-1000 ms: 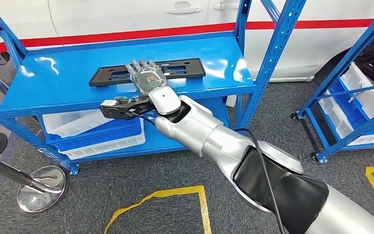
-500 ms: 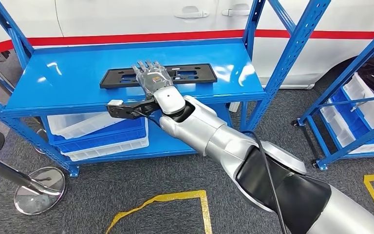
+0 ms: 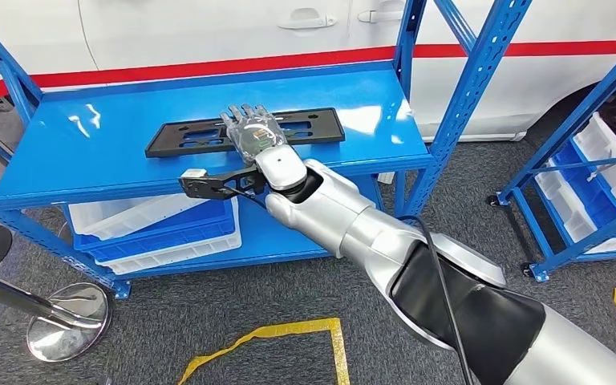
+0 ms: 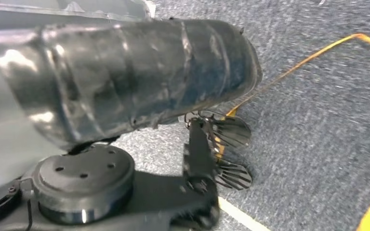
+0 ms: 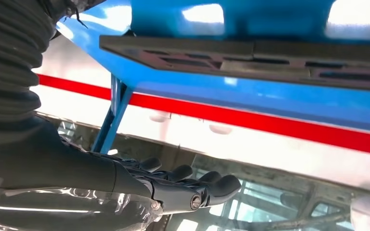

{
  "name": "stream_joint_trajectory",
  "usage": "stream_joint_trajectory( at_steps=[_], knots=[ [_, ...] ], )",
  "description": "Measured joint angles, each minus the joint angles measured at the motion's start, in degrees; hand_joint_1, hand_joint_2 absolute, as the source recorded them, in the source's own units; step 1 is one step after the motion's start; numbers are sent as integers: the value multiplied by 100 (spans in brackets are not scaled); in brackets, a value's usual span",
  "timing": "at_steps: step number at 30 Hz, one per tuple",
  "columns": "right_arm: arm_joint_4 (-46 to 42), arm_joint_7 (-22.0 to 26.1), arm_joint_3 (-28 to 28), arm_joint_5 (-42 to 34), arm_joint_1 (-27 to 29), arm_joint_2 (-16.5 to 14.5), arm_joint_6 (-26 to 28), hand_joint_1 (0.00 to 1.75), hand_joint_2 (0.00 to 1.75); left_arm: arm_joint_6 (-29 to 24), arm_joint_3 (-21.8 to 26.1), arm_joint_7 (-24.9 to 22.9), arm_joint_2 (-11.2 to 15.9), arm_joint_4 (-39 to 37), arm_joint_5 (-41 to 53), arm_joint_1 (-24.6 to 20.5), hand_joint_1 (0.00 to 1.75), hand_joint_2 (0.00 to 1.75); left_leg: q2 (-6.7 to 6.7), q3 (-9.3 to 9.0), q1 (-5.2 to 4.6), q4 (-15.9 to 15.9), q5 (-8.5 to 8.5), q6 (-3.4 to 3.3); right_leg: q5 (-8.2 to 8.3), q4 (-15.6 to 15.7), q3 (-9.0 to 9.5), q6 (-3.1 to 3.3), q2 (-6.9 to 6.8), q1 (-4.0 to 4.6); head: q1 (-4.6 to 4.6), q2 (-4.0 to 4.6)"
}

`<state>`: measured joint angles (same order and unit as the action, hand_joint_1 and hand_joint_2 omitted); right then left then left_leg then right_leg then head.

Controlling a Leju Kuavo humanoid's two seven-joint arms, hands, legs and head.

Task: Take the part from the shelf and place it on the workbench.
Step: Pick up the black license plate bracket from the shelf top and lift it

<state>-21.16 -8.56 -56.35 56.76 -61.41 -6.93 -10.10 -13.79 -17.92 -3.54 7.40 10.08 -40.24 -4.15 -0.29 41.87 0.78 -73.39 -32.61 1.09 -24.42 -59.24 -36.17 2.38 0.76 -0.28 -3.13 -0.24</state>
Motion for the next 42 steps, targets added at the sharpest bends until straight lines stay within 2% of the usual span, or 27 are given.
stream_joint_trajectory(
  at_steps=[1, 2, 4, 5, 8, 10, 11, 12, 14, 15, 16, 17, 19, 21, 24, 26, 27, 29, 30, 31, 32, 33, 35, 36, 38, 40, 42],
  knots=[
    [0, 0, 0, 0, 19, -1, -4, 0, 175, -1, 0, -1, -1, 0, -1, 9, 0, 0, 0, 56, 0, -3, 108, 0, -23, -4, 28, 4, 3, 6, 1, 0],
    [-1, 0, 0, 0, 30, -2, -5, 0, 175, -1, 0, -2, -1, 0, -2, 13, 0, 0, 1, 2, -1, 215, 314, -11, -47, -8, 63, 3, 7, 11, 1, 0],
    [-2, -1, 0, 0, 30, -5, -5, 0, 175, -7, 0, -9, 1, -1, -5, 9, 0, 0, 1, -294, -17, 928, 731, -57, -99, -6, 138, -14, 13, 24, -1, 0],
    [-3, -1, 0, 0, 26, -9, -6, 0, 175, -11, 0, -14, 1, -2, -10, 5, 0, 0, 0, -441, -37, 1236, 834, -89, -119, -4, 162, -31, 16, 29, -1, 0],
    [-2, -1, 0, -2, 31, -14, -9, 0, 175, -22, 0, -29, 1, -4, -39, -3, 0, 0, -6, -583, -83, 1523, 814, -166, -140, 16, 172, -106, 17, 33, -2, 0],
    [-2, -1, 0, -4, 43, -13, -9, 0, 175, -30, 0, -33, 1, -5, -50, 7, 0, 0, 1, -633, -52, 1587, 821, -219, -194, -33, 158, -167, -1, 35, -10, 0],
    [-2, -1, 0, -4, 44, -13, -9, 0, 175, -33, 0, -34, 1, -6, -51, 9, 0, 0, 6, -674, -34, 1628, 826, -251, -285, -184, 94, -192, -8, 36, -15, 0],
    [-2, -1, 0, -4, 49, -13, -9, 0, 175, -36, 0, -36, 1, -7, -52, 8, 0, 0, 11, -710, -19, 1654, 825, -279, -420, -452, -36, -213, -17, 32, -20, 0],
    [-2, 0, 0, -4, 76, -12, -10, 0, 175, -35, 0, -37, 1, -7, -55, 0, 0, 0, 11, -737, -20, 1650, 797, -313, -721, -1207, -450, -242, -21, 17, -22, 0],
    [-1, 0, 0, -4, 97, -11, -10, 0, 175, -35, 0, -38, 1, -7, -56, 1, 0, 0, 9, -742, -20, 1639, 779, -317, -783, -1496, -636, -253, -23, 8, -22, 0],
    [-1, 0, 0, -4, 116, -10, -11, 0, 175, -35, 0, -39, 1, -7, -56, 5, 0, 0, 5, -749, -19, 1626, 757, -314, -736, -1603, -740, -262, -25, -2, -23, 0],
    [0, 0, 0, -4, 126, -9, -10, 0, 175, -34, 0, -40, 1, -7, -56, 9, 0, 0, 0, -760, -18, 1607, 730, -306, -584, -1495, -734, -266, -26, -11, -23, 0],
    [1, 1, 0, -5, 129, -8, -10, 0, 175, -32, 0, -42, -3, -7, -56, 10, 0, 0, -13, -786, -13, 1550, 655, -270, -144, -827, -484, -259, -27, -26, -23, 0],
    [1, 1, -1, -7, 119, -13, -10, 0, 175, -31, 0, -43, -5, -7, -57, 1, 0, 0, -26, -772, -31, 1470, 581, -207, 52, -267, -224, -224, -19, -19, -18, 0],
    [3, -2, -2, -14, 122, -13, -9, 0, 175, -33, -1, -46, -2, -7, -63, 2, 0, 0, -27, -752, -30, 1455, 541, -121, 15, -124, -150, -137, 2, 2, -17, 0],
    [2, -2, -2, -17, 123, -16, -9, 0, 175, -34, -2, -49, 0, -8, -69, 4, 0, 0, -12, -698, -17, 1313, 432, -66, 17, -67, -104, -71, 6, -14, -5, 0],
    [0, -2, -2, -17, 122, -18, -9, 0, 175, -35, -2, -50, 1, -9, -72, -2, 0, 0, -6, -595, -13, 1093, 316, -42, 14, -43, -75, -45, 4, -24, 2, 0],
    [0, -1, -2, -17, 139, -19, -13, 0, 175, -35, -2, -51, 1, -9, -78, -9, 0, 0, 0, -243, -9, 409, 57, -7, -6, -34, -34, -9, -3, -18, 17, 0],
    [0, -1, -2, -17, 161, -19, -16, 0, 175, -35, -2, -51, 1, -9, -81, -5, 0, 0, 0, -65, -9, 111, -4, 4, -22, -34, -14, 2, -5, -13, 16, 0],
    [0, -1, -2, -17, 187, -19, -20, 0, 175, -35, -2, -51, 1, -9, -84, 2, 0, 0, 0, 48, -9, -30, 31, 7, -40, -35, 10, 9, -3, -8, 17, 0],
    [0, -1, -2, -18, 208, -19, -22, 0, 175, -36, -2, -50, 1, -9, -86, 8, 0, 0, 0, 66, -9, 31, 166, 2, -60, -35, 37, 12, 1, -5, 16, 0],
    [0, -1, -2, -20, 222, -20, -23, 0, 175, -38, -2, -49, 1, -9, -87, 10, 0, 0, 1, -19, -10, 296, 383, -13, -82, -35, 72, 9, 7, -2, 17, 0],
    [1, -1, -2, -24, 228, -25, -21, 0, 175, -47, -2, -46, 7, -9, -87, 5, 0, 0, 1, -322, -33, 1033, 771, -69, -126, -31, 135, -14, 16, 8, 17, 0],
    [1, -1, -2, -27, 230, -30, -20, 0, 175, -52, -2, -45, 11, -10, -87, 1, 0, 0, 1, -449, -53, 1312, 850, -102, -141, -29, 146, -33, 19, 14, 19, 0],
    [2, -1, -2, -31, 252, -38, -19, 0, 175, -58, -2, -44, 19, -12, -87, -7, 0, 0, -3, -545, -92, 1490, 830, -153, -148, -10, 141, -84, 19, 19, 18, 0],
    [3, -1, -2, -37, 280, -45, -16, 0, 175, -62, -2, -44, 23, -13, -87, -5, 0, 0, 0, -588, -70, 1560, 829, -201, -169, -5, 149, -147, 11, 22, 12, 0],
    [3, -1, -2, -41, 290, -48, -9, 0, 175, -63, -2, -42, 25, -13, -87, 1, 0, 0, 9, -668, -34, 1641, 836, -257, -334, -276, 40, -203, -6, 28, 0, 0]
  ],
)
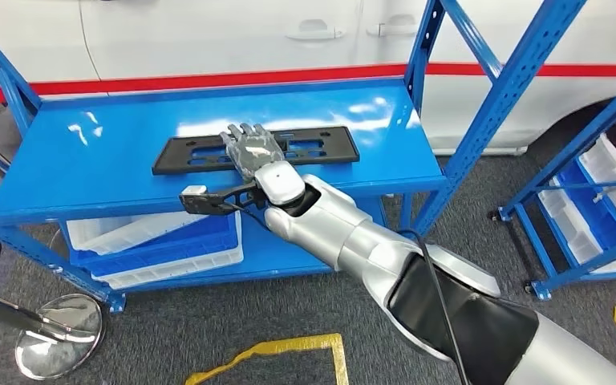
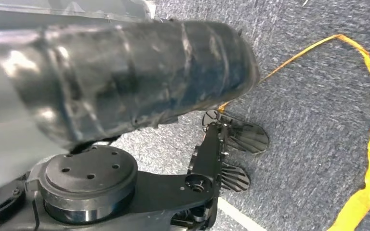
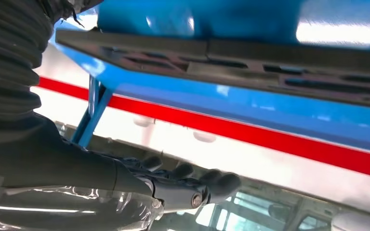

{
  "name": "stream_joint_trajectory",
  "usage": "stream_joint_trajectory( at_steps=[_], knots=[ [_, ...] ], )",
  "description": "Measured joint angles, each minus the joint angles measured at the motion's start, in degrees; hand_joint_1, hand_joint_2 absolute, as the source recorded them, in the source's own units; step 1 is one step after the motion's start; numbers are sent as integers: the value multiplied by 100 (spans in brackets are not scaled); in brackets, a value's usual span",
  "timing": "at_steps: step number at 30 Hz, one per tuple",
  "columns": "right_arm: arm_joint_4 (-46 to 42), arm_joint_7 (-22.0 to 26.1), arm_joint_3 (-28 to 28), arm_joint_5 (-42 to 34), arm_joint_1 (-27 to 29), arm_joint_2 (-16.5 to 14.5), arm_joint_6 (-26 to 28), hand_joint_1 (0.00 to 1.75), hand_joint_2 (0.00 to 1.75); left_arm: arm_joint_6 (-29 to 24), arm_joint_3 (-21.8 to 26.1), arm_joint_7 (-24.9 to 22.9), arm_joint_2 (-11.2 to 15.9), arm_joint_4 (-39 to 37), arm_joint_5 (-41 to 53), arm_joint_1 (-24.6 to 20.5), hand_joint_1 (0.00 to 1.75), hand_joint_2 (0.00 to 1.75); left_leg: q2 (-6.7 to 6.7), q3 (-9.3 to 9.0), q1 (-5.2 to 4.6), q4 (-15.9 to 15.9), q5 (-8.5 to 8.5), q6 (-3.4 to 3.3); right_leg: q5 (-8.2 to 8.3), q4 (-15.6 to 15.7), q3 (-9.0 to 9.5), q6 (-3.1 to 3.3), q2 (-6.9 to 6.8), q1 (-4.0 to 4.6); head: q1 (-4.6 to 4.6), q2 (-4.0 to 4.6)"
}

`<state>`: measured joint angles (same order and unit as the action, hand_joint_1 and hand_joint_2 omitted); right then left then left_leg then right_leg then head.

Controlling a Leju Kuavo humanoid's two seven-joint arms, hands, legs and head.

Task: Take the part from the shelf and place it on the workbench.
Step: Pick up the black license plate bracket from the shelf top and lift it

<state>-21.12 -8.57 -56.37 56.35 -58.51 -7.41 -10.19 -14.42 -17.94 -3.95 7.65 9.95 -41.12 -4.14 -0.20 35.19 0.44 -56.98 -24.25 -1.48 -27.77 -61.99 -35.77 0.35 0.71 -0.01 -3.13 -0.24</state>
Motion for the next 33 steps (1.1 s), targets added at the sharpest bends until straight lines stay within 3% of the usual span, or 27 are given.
stream_joint_trajectory(
  at_steps=[3, 4, 5, 7, 9, 10, 13, 15, 18, 19, 20, 21, 23, 25, 28, 30, 31, 33],
  knots=[
    [11, 0, 0, -1, 61, 1, 7, 0, 175, 7, 0, 6, 0, -1, 1, -11, 0, 0, 3, -57, 7, 9, -37, -58, -417, -1056, -568, -40, -13, -14, -8, 0],
    [19, 0, 0, -1, 98, 1, 7, 0, 175, 9, 0, 7, 0, -1, 1, -10, 0, 0, 0, -67, 7, -1, -55, -62, -438, -1272, -717, -46, -15, -19, -8, 0],
    [26, 0, 0, -1, 129, 1, 7, 0, 175, 10, 0, 8, -1, -1, 0, -7, 0, 0, -5, -78, 7, -15, -78, -59, -346, -1276, -764, -47, -17, -22, -10, 0],
    [32, 0, 0, -2, 153, 1, 7, 0, 175, 18, 0, 13, -2, -1, -2, -2, 0, 0, -18, -110, 8, -61, -139, -35, 83, -680, -542, -26, -20, -29, -11, 0],
    [33, 0, 0, -4, 154, -2, 3, 0, 175, 26, 0, 25, -1, -1, -5, -5, 0, 0, -28, -116, -11, -125, -208, 12, 350, -16, -225, 18, -17, -17, -6, 0],
    [34, 0, 0, -9, 161, -4, 1, 0, 175, 28, 0, 31, 2, -2, -5, -7, 0, 0, -29, -110, -17, -145, -229, 38, 374, 149, -144, 39, -12, -6, -4, 0],
    [43, 0, 1, -24, 191, -9, -2, 0, 175, 28, 0, 37, 11, -3, -10, -1, 0, 0, -24, -108, -14, -140, -258, 115, 343, 234, -101, 110, 3, -4, -4, 0],
    [43, 0, 1, -26, 192, -15, 0, 0, 175, 28, 0, 38, 16, -3, -11, 0, 0, 0, -14, -33, -6, -331, -393, 171, 346, 284, -50, 163, 2, -34, 11, 0],
    [44, 0, 0, -27, 210, -19, -1, 0, 175, 28, 0, 41, 23, -3, -11, -5, 0, 0, -9, 472, 12, -1325, -803, 242, 318, 307, 13, 212, -8, -42, 21, 0],
    [44, 0, 0, -27, 224, -19, -1, 0, 175, 28, 0, 41, 23, -3, -11, 1, 0, 0, -8, 651, 17, -1611, -858, 257, 306, 305, 24, 219, -7, -41, 21, 0],
    [45, 0, 0, -27, 238, -19, -2, 0, 175, 28, 0, 41, 23, -3, -12, 7, 0, 0, -8, 746, 23, -1707, -805, 265, 292, 303, 38, 220, -3, -40, 21, 0],
    [45, 0, 0, -27, 248, -19, -2, 0, 175, 27, 0, 41, 23, -3, -13, 10, 0, 0, -7, 735, 29, -1592, -648, 267, 276, 301, 57, 217, 2, -40, 21, 0],
    [45, 0, 0, -34, 252, -20, -2, 0, 175, 23, 0, 40, 27, -3, -13, 7, 0, 0, -2, 443, 37, -857, -189, 254, 231, 302, 119, 193, 12, -43, 20, 0],
    [46, 0, 0, -40, 242, -21, -4, 0, 175, 12, 0, 34, 31, -3, -18, -2, 0, 0, -2, 152, 14, -245, 21, 217, 196, 303, 151, 149, 19, -27, 27, 0],
    [47, 0, 0, -42, 248, -21, -10, 0, 175, -5, 0, 17, 31, -3, -29, -7, 0, 0, -13, 70, 1, -94, -22, 132, 178, 323, 153, 68, 19, -3, 26, 0],
    [47, 0, 0, -42, 249, -21, -9, 0, 175, -13, 0, 12, 31, -3, -36, -1, 0, 0, -11, 25, 23, -51, -21, 70, 70, 180, 102, 13, 3, -1, 17, 0],
    [47, 0, 0, -42, 247, -21, -9, 0, 175, -16, 0, 12, 31, -3, -41, -2, 0, 0, -8, -2, 34, -32, -24, 36, -57, -55, -6, -7, -5, -1, 11, 0],
    [50, 3, 1, -46, 266, -21, -11, 0, 175, -18, 0, 14, 31, -3, -60, -6, 0, 0, -5, -31, 25, -30, -48, -17, -368, -806, -391, -20, -18, -10, 4, 0]
  ],
)
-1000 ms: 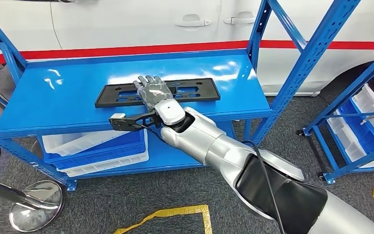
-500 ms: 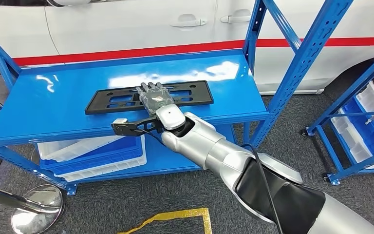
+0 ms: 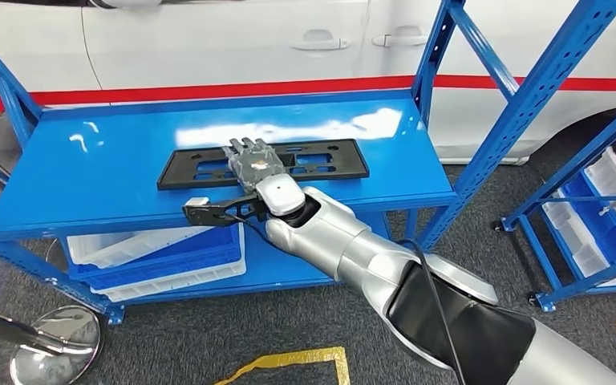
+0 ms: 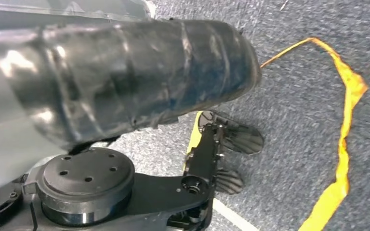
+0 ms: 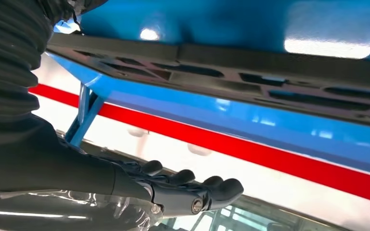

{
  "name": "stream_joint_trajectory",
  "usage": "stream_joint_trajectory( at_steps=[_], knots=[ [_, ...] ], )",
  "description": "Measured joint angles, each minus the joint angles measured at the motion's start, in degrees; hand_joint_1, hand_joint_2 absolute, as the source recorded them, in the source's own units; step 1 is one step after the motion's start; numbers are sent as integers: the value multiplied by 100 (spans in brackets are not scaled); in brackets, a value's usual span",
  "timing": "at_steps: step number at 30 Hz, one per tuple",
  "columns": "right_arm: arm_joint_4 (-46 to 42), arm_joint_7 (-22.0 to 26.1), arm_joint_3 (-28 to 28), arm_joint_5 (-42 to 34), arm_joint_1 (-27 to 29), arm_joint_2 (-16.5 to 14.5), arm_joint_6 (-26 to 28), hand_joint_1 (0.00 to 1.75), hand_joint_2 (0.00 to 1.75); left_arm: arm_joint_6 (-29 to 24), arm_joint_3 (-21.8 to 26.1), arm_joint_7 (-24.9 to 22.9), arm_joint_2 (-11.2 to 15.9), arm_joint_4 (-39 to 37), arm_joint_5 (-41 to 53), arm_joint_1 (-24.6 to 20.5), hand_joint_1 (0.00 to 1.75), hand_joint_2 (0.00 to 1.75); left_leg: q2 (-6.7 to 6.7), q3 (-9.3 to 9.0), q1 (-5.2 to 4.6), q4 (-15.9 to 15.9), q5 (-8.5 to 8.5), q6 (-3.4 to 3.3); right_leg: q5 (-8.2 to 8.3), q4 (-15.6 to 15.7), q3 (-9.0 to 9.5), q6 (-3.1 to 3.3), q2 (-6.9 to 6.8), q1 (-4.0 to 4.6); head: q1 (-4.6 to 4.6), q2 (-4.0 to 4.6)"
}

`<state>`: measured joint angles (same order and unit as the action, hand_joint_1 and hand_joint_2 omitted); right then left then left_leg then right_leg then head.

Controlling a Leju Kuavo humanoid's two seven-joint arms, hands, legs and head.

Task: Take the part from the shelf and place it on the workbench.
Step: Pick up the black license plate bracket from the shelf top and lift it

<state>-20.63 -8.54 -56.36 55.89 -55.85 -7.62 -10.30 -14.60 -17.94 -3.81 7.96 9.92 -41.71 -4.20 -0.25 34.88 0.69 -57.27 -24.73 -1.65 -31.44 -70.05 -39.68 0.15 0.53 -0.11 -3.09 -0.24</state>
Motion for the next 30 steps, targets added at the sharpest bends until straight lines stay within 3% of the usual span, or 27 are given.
stream_joint_trajectory(
  at_steps=[1, 2, 3, 5, 7, 8, 12, 14, 16, 17, 18, 19, 20, 22, 23, 27, 28, 30],
  knots=[
    [4, 6, 0, -5, 20, 1, -5, 0, 175, 0, 0, 1, 0, 0, -7, -1, 0, 0, -1, -9, -5, -4, -12, -15, -98, -345, -201, -1, -1, -2, -1, 0],
    [9, 14, 0, -12, 42, 1, -11, 0, 175, 0, 0, 3, 0, 0, -15, 1, 0, 0, -5, -19, -9, -10, -27, -23, -96, -527, -330, 2, -1, -2, -5, 0],
    [13, 22, -1, -20, 56, 2, -17, 0, 175, 1, 0, 5, 0, 0, -19, 4, 0, 0, -11, -32, -11, -19, -45, -26, 14, -492, -355, 12, -1, -2, -10, 0],
    [17, 33, -1, -30, 59, 2, -27, 0, 175, 3, 0, 8, -1, 0, -27, 6, 0, 0, -25, -67, -13, -48, -96, -11, 456, 166, -97, 56, -1, 4, -14, 0],
    [17, 37, -1, -31, 45, -3, -34, 0, 175, 5, 0, 9, -2, 0, -31, 3, 0, 0, -34, -75, -29, -87, -149, 29, 713, 837, 215, 104, 4, 23, -9, 0],
    [17, 38, -1, -32, 45, -7, -39, 0, 175, 5, 0, 10, -1, 0, -33, 2, 0, 0, -36, -67, -32, -98, -162, 55, 732, 999, 290, 119, 10, 37, -8, 0],
    [23, 38, 0, -33, 59, -22, -50, 0, 175, -2, -1, 9, 4, 0, -42, 11, 0, 0, -23, -41, -25, -145, -237, 165, 709, 1124, 364, 182, 23, 20, -4, 0],
    [24, 41, 0, -33, 57, -36, -50, 0, 175, -4, -2, 10, 8, 0, -43, 2, 0, 0, -8, 175, -12, -614, -492, 220, 706, 1167, 418, 220, 17, -5, 13, 0],
    [26, 45, -1, -33, 76, -41, -51, 0, 175, -4, -2, 11, 16, 0, -45, 0, 0, 0, -5, 573, -4, -1378, -777, 264, 680, 1168, 449, 247, 12, -2, 19, 0],
    [28, 46, -1, -33, 93, -42, -51, 0, 175, -4, -2, 11, 19, 0, -45, 6, 0, 0, -4, 726, -1, -1624, -806, 279, 662, 1163, 464, 253, 12, 0, 19, 0],
    [29, 47, -1, -33, 108, -42, -52, 0, 175, -4, -2, 11, 20, 0, -46, 13, 0, 0, -4, 786, 1, -1665, -724, 289, 643, 1156, 482, 254, 16, -1, 18, 0],
    [29, 47, -1, -33, 116, -43, -52, 0, 175, -5, -2, 11, 22, 0, -47, 17, 0, 0, -3, 727, 3, -1466, -533, 290, 619, 1146, 506, 250, 21, -2, 19, 0],
    [29, 47, -1, -33, 118, -43, -51, 0, 175, -5, -2, 11, 27, 0, -47, 16, 0, 0, -1, 572, 5, -1084, -282, 283, 591, 1136, 537, 241, 27, -3, 19, 0],
    [30, 47, -1, -33, 110, -44, -52, 0, 175, -7, -2, 11, 37, 0, -48, 8, 0, 0, 1, 230, -10, -355, 21, 247, 543, 1127, 581, 209, 35, 6, 20, 0],
    [31, 47, -1, -33, 108, -44, -54, 0, 175, -8, -2, 11, 39, 0, -51, 3, 0, 0, -1, 132, -24, -159, 54, 218, 532, 1129, 584, 185, 37, 12, 20, 0],
    [37, 31, -1, -38, 130, -43, -65, 0, 175, -11, -2, 10, 39, 0, -67, 7, 0, 0, -7, 48, -27, -25, 4, 112, 476, 1109, 578, 83, 32, 24, 17, 0],
    [38, 21, 0, -43, 130, -41, -65, 0, 175, -12, -2, 13, 40, 0, -67, 8, 0, 0, -3, 19, -13, -1, 2, 83, 399, 986, 528, 55, 24, 24, 11, 0],
    [45, 1, 0, -51, 139, -36, -67, 0, 175, -13, -2, 18, 44, 0, -70, 4, 0, 0, 3, -27, -1, 21, -15, 32, 128, 398, 237, 17, 11, 13, 6, 0]
  ],
)
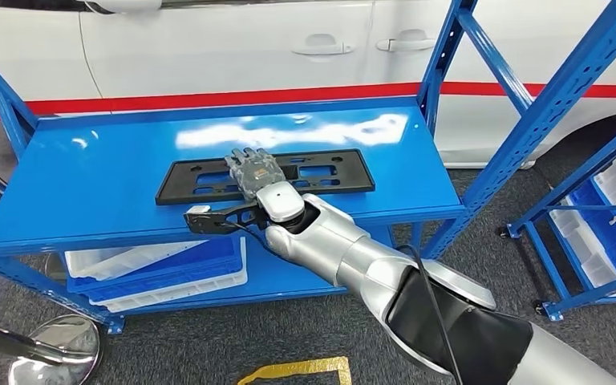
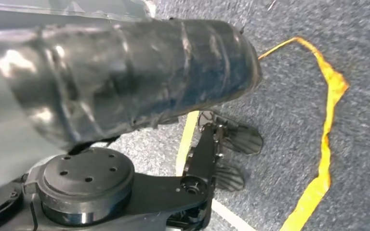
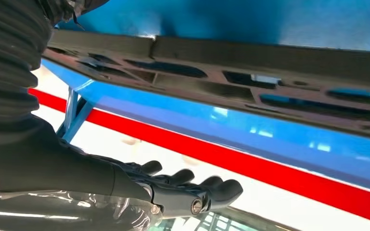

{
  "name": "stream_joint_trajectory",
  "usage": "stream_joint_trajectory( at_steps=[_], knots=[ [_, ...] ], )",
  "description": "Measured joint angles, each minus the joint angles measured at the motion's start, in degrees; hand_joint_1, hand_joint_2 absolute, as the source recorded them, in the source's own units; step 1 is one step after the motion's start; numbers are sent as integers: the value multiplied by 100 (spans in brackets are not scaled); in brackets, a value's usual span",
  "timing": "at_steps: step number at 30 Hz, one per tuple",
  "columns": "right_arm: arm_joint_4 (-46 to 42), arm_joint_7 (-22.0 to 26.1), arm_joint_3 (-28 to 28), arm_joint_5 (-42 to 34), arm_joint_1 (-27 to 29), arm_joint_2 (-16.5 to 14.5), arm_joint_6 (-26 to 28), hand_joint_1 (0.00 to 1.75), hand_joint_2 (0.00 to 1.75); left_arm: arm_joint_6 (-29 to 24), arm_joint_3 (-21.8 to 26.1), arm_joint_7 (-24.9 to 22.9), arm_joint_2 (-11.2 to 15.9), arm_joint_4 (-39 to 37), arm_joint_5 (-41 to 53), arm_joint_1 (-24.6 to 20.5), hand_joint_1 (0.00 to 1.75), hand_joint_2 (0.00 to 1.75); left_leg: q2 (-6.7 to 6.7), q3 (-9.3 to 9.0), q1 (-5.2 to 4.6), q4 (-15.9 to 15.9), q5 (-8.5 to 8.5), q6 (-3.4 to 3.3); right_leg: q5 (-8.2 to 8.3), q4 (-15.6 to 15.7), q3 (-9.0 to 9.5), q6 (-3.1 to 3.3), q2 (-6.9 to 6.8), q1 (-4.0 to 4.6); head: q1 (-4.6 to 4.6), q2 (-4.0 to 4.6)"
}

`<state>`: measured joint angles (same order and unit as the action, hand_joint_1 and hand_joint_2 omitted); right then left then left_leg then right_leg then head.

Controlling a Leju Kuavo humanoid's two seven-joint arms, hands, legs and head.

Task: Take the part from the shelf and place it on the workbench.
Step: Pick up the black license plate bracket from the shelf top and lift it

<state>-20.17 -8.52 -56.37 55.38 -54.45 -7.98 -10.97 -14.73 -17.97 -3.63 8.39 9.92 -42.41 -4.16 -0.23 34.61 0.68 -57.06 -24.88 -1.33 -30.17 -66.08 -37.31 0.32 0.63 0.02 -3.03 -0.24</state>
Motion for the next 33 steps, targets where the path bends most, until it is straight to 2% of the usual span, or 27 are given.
stream_joint_trajectory(
  at_steps=[2, 3, 4, 6, 7, 8, 10, 15, 22, 28, 33],
  knots=[
    [16, -11, 0, -13, 46, 11, -10, 0, 175, 0, 1, 5, 5, 0, -4, -4, 0, 0, 1, -21, -3, -4, -28, -33, -231, -741, -430, -12, -5, -7, -1, 0],
    [26, -13, 0, -22, 77, 20, -15, 0, 175, -1, 1, 5, 8, 0, -9, -1, 0, 0, -2, -37, -3, -6, -45, -40, -213, -908, -561, -11, -6, -9, -2, 0],
    [34, -16, 0, -33, 100, 28, -19, 0, 175, -1, 1, 5, 9, 0, -14, 2, 0, 0, -7, -59, -3, -10, -66, -40, -82, -852, -584, -4, -6, -11, -3, 0],
    [43, -27, 1, -46, 115, 41, -21, 84, 175, -2, 0, 5, 11, 0, -27, 5, 0, 0, -18, -117, -3, -31, -125, -20, 371, -180, -337, 27, -7, -12, -4, 0],
    [44, -33, 1, -49, 111, 44, -31, 127, 175, -4, 0, 6, 13, -1, -32, 3, 0, 0, -22, -135, -14, -54, -162, 5, 532, 192, -165, 46, -5, -9, -1, 0],
    [45, -37, 1, -50, 108, 46, -49, 171, 175, -6, 0, 7, 19, -1, -38, -1, 0, 0, -25, -142, -26, -74, -192, 30, 612, 463, -35, 64, -2, -5, 3, 0],
    [50, -54, 0, -68, 124, 50, -139, 175, 175, -9, 0, 9, 43, -2, -52, -3, 0, 0, -28, -132, -46, -99, -223, 58, 599, 654, 65, 83, 13, 2, 8, 0],
    [77, -168, 2, -163, 157, 57, -430, 175, 175, 9, 0, 23, 83, -2, -98, 3, 0, 0, -17, -169, -41, -38, -221, 45, 578, 673, 64, 114, 46, 8, 11, 0],
    [90, -225, 2, -257, 148, 69, -444, 175, 175, 68, 0, 80, 107, -2, -147, 0, 0, 0, -16, -209, -38, 18, -212, 60, 556, 672, 80, 165, 44, 21, 10, 0],
    [90, -218, 2, -302, 130, 100, -423, 175, 175, 91, 0, 103, 108, -2, -147, 1, 0, 0, -16, -229, -30, 24, -219, 116, 552, 672, 107, 170, 39, 30, 8, 0],
    [90, -208, 2, -307, 130, 103, -426, 175, 175, 94, 0, 115, 109, -2, -148, 1, 0, 0, -18, -235, -31, 17, -222, 127, 553, 675, 123, 170, 30, 29, 8, 0]
  ],
)
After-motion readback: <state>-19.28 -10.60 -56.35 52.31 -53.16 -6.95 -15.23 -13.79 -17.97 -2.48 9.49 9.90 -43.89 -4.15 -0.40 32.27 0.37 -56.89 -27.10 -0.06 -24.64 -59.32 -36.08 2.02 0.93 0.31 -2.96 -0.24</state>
